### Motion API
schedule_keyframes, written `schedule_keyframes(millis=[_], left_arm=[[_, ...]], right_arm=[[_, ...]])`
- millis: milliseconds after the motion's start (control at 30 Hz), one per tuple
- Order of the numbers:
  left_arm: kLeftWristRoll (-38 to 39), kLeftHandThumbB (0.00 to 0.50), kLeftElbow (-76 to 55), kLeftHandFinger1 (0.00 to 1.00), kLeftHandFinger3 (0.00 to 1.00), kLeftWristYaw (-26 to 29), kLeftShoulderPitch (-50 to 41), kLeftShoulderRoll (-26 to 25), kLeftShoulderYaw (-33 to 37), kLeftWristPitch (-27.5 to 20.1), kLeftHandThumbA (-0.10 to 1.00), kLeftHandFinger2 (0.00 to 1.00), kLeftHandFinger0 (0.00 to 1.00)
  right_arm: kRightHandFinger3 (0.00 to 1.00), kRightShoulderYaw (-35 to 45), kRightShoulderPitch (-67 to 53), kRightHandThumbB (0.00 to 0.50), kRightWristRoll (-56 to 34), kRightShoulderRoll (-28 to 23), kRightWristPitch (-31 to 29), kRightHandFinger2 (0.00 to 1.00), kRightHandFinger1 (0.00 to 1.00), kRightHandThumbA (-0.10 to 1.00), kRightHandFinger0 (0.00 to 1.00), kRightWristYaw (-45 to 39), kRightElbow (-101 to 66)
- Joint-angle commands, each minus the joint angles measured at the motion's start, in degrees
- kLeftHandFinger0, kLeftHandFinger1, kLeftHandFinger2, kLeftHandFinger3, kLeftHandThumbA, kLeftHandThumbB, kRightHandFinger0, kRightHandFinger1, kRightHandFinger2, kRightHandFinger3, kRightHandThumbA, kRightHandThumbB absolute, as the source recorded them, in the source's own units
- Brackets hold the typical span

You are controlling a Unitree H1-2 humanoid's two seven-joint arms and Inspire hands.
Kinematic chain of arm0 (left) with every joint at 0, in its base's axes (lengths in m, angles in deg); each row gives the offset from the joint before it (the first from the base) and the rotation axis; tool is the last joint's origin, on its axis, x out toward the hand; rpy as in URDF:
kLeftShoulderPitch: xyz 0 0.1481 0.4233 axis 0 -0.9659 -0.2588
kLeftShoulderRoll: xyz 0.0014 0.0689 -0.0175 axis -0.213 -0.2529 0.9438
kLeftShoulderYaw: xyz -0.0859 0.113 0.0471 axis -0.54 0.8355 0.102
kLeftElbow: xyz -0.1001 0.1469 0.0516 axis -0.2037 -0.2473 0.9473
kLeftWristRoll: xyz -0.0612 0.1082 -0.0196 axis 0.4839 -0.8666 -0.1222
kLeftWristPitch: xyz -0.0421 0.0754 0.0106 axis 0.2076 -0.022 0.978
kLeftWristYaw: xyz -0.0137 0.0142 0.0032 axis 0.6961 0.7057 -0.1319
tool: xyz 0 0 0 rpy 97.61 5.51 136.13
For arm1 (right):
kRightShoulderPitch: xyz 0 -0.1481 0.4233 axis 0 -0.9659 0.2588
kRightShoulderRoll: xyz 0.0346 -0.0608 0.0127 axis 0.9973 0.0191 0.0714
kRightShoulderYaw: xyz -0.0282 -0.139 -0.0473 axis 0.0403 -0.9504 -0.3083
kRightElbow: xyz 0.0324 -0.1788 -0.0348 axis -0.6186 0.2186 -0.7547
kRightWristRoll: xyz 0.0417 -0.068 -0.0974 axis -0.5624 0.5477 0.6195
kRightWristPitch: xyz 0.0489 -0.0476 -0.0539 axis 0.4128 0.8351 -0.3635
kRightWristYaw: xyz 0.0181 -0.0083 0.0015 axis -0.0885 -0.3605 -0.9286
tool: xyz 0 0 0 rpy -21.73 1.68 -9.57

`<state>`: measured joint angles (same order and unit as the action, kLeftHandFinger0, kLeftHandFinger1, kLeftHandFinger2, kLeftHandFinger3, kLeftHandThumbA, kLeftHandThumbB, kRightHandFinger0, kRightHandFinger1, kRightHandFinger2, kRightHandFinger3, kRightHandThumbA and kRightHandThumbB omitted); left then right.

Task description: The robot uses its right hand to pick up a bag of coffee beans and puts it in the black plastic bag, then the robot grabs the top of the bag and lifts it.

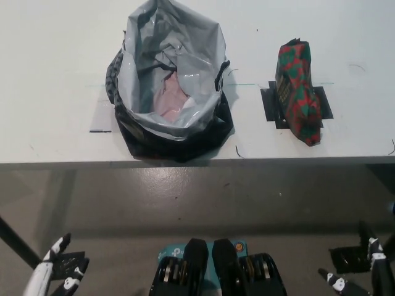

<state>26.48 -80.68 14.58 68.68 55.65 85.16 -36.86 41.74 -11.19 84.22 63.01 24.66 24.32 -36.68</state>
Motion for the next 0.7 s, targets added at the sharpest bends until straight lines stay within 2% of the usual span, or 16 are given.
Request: schedule_keyframes(millis=[0, 67, 100, 167, 200, 233, 267, 400, 433, 467, 500, 600, 633, 667], left_arm=[[4.6, 0.161, -18.6, 1.0, 1.0, -2.6, -3.7, -1.5, 0.0, -2.5, 0.8, 1.0, 1.0], [5.3, 0.197, -23.4, 1.0, 1.0, -2.5, -5.4, -1.1, 0.3, -1.1, 0.8, 1.0, 1.0], [5.4, 0.192, -24.9, 1.0, 1.0, -2.6, -6.0, -1.0, 0.4, -0.9, 0.79, 1.0, 1.0], [6.1, 0.193, -27.1, 1.0, 1.0, -2.8, -6.8, -0.9, 0.8, -1.0, 0.77, 1.0, 1.0], [6.5, 0.178, -29.0, 1.0, 1.0, -3.1, -7.5, -1.1, 1.0, -0.7, 0.77, 1.0, 1.0], [6.5, 0.184, -30.5, 1.0, 1.0, -3.0, -7.9, -0.9, 1.0, -0.1, 0.76, 1.0, 1.0], [6.6, 0.184, -32.0, 1.0, 1.0, -3.0, -8.4, -1.0, 1.0, 0.7, 0.77, 1.0, 1.0], [7.4, 0.206, -33.9, 1.0, 1.0, -3.0, -8.9, -1.4, 0.5, 1.2, 0.8, 1.0, 1.0], [7.5, 0.207, -33.7, 1.0, 1.0, -3.0, -8.9, -1.6, 0.3, 1.4, 0.8, 1.0, 1.0], [7.4, 0.188, -32.9, 1.0, 1.0, -3.0, -8.9, -1.6, 0.0, 1.1, 0.81, 1.0, 1.0], [7.3, 0.186, -32.4, 1.0, 1.0, -3.0, -8.8, -1.7, -0.2, 0.8, 0.81, 1.0, 1.0], [7.3, 0.171, -31.1, 1.0, 1.0, -3.1, -8.2, -1.4, -0.1, 0.0, 0.79, 1.0, 1.0], [7.3, 0.17, -30.9, 1.0, 1.0, -3.1, -8.3, -1.4, 0.0, -0.1, 0.79, 1.0, 1.0], [7.4, 0.172, -30.6, 1.0, 1.0, -3.3, -8.3, -1.4, 0.0, -0.2, 0.79, 1.0, 1.0]], right_arm=[[1.0, 3.5, -2.6, 0.085, 4.5, -0.5, -5.3, 1.0, 1.0, 0.98, 1.0, 3.9, -17.7], [1.0, 5.3, -3.1, 0.038, 5.2, -0.1, -4.7, 1.0, 1.0, 0.94, 1.0, 2.6, -25.8], [1.0, 5.7, -3.2, 0.024, 4.8, -0.1, -3.7, 1.0, 1.0, 0.91, 1.0, 2.1, -28.9], [1.0, 6.2, -3.4, 0.034, 3.9, -0.4, -1.1, 1.0, 1.0, 0.9, 1.0, 1.1, -33.8], [1.0, 6.7, -3.2, 0.052, 3.5, -0.7, 2.6, 1.0, 1.0, 0.93, 1.0, 0.3, -38.5], [1.0, 7.2, -2.7, 0.06, 3.8, -0.9, 5.7, 1.0, 1.0, 0.97, 1.0, -0.3, -42.3], [1.0, 7.7, -1.8, 0.051, 4.0, -1.4, 8.6, 1.0, 1.0, 0.96, 1.0, -1.0, -46.3], [1.0, 9.9, 5.7, 0.139, 6.2, -5.2, 24.4, 1.0, 1.0, 1.0, 1.0, -5.6, -59.2], [1.0, 10.0, 7.6, 0.143, 6.1, -6.0, 27.4, 1.0, 1.0, 1.0, 1.0, -6.4, -60.7], [1.0, 10.0, 13.0, 0.183, 8.0, -7.5, 35.0, 1.0, 1.0, 1.0, 1.0, -8.9, -62.8], [1.0, 9.9, 15.9, 0.185, 10.3, -8.0, 39.2, 1.0, 1.0, 1.0, 1.0, -10.8, -63.7], [1.0, 8.5, 26.7, 0.229, 14.0, -12.3, 47.7, 1.0, 1.0, 1.0, 1.0, -16.4, -61.4], [1.0, 8.5, 28.6, 0.227, 14.9, -12.9, 48.5, 1.0, 1.0, 1.0, 1.0, -18.1, -60.5], [1.0, 8.3, 31.8, 0.245, 17.5, -13.6, 48.6, 1.0, 1.0, 1.0, 1.0, -21.5, -58.9]])
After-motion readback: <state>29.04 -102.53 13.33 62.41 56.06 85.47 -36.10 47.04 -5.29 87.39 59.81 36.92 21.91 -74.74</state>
